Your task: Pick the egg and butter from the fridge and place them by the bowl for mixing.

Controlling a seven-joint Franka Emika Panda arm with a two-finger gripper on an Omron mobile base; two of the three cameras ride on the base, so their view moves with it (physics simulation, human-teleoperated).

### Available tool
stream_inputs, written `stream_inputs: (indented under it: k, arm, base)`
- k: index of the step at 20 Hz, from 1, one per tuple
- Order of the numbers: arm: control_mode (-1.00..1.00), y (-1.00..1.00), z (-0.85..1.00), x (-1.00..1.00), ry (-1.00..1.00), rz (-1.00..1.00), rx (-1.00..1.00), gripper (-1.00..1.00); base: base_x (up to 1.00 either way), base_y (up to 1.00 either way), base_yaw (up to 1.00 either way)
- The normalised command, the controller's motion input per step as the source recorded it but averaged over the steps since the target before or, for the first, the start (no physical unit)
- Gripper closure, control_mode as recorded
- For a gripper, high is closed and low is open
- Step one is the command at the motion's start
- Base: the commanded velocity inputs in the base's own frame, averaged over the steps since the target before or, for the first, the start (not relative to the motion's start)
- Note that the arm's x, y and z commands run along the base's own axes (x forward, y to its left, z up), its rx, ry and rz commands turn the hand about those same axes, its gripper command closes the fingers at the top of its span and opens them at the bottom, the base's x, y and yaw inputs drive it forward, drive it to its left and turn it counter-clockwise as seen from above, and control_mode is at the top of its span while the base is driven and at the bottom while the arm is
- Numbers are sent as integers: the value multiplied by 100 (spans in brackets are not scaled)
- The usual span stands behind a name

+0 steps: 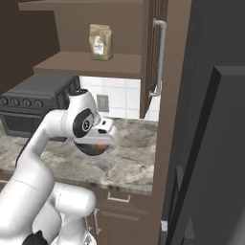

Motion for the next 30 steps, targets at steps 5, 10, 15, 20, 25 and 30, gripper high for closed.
stream_inputs:
  k: [5,10,15,20,25,30]
  arm:
    - [-100,-26,-13,39,0,0,0,100]
    - [-100,-16,-29,86,3,0,3,100]
    - [-100,-5,-36,81,5,0,3,100]
    - [-100,-13,-41,37,2,0,0,100]
    - [-100,-20,-50,16,0,0,6,100]
    - [-100,-6,-33,20,0,1,9,100]
  base:
    - [0,0,0]
    - [0,0,0]
    - [0,0,0]
    - [0,0,0]
    - [0,0,0]
    - [0,0,0]
